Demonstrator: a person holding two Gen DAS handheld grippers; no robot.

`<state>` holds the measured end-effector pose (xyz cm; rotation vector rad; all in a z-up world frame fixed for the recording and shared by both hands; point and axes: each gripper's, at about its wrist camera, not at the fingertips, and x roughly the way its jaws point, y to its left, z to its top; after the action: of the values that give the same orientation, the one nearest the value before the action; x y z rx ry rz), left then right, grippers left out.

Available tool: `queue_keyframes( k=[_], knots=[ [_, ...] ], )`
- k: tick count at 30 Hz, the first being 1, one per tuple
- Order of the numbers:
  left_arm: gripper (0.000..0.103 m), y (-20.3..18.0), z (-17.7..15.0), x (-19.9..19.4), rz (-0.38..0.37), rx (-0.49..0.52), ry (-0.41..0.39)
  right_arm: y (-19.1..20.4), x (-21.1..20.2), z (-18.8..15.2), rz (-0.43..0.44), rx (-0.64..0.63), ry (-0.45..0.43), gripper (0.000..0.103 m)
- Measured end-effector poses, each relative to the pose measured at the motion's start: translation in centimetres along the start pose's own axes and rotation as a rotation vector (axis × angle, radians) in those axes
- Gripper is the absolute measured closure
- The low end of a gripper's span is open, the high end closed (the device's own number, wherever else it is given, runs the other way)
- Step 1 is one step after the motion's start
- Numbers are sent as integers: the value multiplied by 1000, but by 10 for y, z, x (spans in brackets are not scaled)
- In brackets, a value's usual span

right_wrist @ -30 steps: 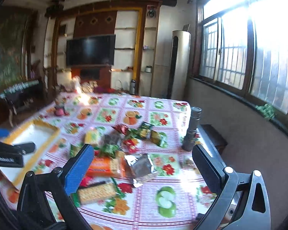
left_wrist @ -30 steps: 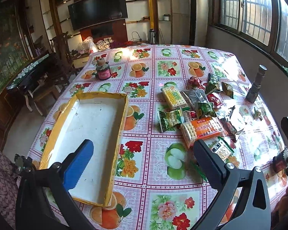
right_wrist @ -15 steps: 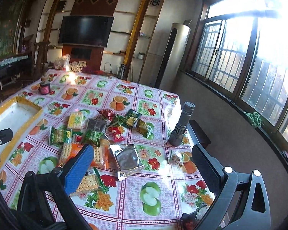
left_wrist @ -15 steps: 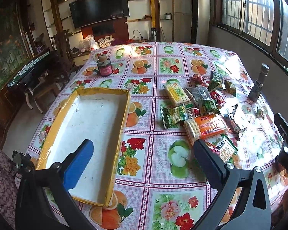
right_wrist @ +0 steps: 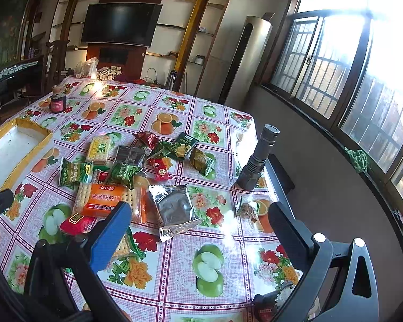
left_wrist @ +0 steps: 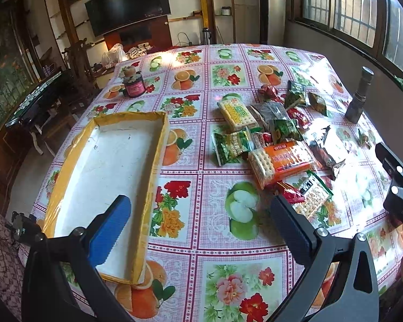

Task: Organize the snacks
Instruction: 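Move both tools over the snack pile beside the white tray, then grasp the green-wrapped cracker pack with left tool while right tool grasps silver foil bag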

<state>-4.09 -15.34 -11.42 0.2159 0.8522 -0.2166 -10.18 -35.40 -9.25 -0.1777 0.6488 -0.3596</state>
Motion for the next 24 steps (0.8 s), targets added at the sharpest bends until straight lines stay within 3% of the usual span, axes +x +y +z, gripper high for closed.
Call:
queue_keyframes(
  k=[15, 18, 20, 22, 24],
  knots=[
    [0, -27, -5, 13, -10, 70, 51, -10, 12, -6, 38, 22, 13, 1],
    [0, -34, -7, 17, -42, 90, 60, -12, 15, -6, 58, 28, 20, 1],
    [0, -39, -8, 19, -128, 122, 62, -18, 19, -8, 146, 59, 26, 1],
    [0, -49, -9, 24, -234, 189, 73, -29, 25, -12, 312, 125, 39, 1],
    [0, -63, -9, 30, -270, 269, 81, -40, 37, -16, 416, 179, 55, 2]
  ],
)
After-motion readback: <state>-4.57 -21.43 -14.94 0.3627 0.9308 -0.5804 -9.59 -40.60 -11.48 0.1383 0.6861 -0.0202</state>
